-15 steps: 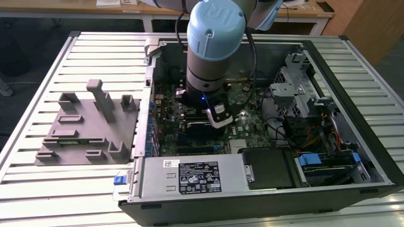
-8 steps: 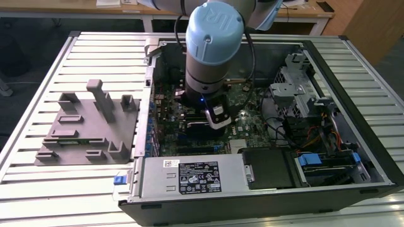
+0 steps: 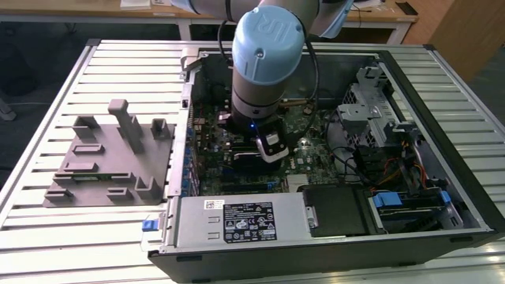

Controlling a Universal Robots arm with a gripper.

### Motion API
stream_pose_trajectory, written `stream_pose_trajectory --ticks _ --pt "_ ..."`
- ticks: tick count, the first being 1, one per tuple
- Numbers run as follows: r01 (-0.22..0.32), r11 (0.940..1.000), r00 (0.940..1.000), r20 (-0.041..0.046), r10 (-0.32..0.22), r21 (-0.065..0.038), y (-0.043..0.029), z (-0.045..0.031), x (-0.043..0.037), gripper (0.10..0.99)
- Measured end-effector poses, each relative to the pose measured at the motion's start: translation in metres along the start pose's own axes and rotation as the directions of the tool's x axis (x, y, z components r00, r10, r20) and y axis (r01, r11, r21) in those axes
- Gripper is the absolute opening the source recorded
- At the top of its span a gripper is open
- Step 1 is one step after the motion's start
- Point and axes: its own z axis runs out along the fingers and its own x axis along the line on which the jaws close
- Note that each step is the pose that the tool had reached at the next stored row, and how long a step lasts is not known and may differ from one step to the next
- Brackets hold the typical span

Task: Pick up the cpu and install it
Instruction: 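Install the second cpu locking lever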

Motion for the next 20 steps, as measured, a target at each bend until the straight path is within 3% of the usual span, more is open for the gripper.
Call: stream_pose_trajectory --ticks 20 --pt "0.002 1.0000 1.0000 -0.0011 -0.002 -0.003 -0.0021 0.0051 0.0033 0.106"
